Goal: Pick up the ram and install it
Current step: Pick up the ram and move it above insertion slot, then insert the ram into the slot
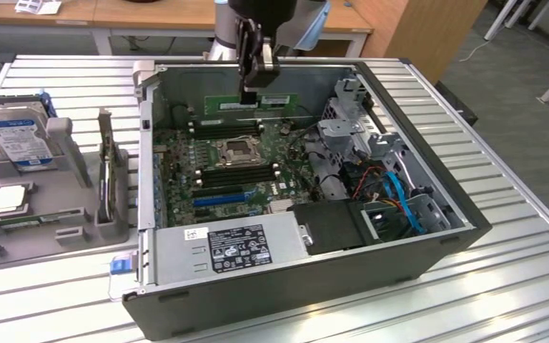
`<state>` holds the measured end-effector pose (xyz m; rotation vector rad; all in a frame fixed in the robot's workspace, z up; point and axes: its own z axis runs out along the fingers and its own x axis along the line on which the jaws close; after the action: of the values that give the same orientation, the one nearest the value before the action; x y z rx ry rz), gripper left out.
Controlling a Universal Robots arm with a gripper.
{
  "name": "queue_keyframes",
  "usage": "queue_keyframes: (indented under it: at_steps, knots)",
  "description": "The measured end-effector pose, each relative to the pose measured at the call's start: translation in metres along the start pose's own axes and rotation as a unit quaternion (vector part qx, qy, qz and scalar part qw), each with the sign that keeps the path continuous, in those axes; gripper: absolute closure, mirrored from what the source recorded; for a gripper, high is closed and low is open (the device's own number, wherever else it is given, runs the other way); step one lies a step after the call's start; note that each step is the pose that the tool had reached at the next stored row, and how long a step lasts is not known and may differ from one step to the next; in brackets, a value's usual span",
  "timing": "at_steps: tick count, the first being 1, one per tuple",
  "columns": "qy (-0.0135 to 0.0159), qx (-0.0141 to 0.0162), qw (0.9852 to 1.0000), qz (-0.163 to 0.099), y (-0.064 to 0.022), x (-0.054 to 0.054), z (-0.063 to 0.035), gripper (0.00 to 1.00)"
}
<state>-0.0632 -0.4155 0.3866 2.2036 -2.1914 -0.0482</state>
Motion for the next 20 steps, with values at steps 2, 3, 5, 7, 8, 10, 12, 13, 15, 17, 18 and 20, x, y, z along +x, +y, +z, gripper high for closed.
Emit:
queue_keyframes:
  at_steps: [2, 3, 5, 7, 8, 10, 12, 13, 15, 17, 18, 20]
  knots:
    - [0.0001, -0.0001, 1.0, 0.0, -0.0003, -0.0017, -0.0001, 0.88]
    - [0.0001, 0.0, 1.0, 0.0, -0.0003, -0.0017, -0.0001, 0.88]
    - [0.0001, -0.0001, 1.0, 0.0, -0.0003, -0.0018, -0.0001, 0.88]
    - [0.0001, 0.0, 1.0, 0.0, -0.0003, -0.0018, -0.0001, 0.88]
    - [0.0001, 0.0, 1.0, 0.0, -0.0003, -0.0018, -0.0001, 0.88]
    - [0.0001, 0.0, 1.0, 0.0, -0.0003, -0.0018, -0.0001, 0.88]
    - [0.0001, 0.0, 1.0, 0.0, -0.0003, -0.0018, -0.0001, 0.88]
    - [0.0001, 0.0, 1.0, 0.0, -0.0003, -0.0018, 0.0, 0.88]
    - [0.0001, 0.0, 1.0, 0.0, -0.0003, -0.0018, -0.0001, 0.88]
    - [0.0001, 0.0, 1.0, 0.0, -0.0003, -0.0018, 0.0, 0.88]
    - [0.0001, 0.0, 1.0, 0.001, -0.0003, -0.0018, 0.0, 0.88]
    - [-0.0003, 0.0, 1.0, 0.008, -0.0003, -0.0019, 0.0001, 0.88]
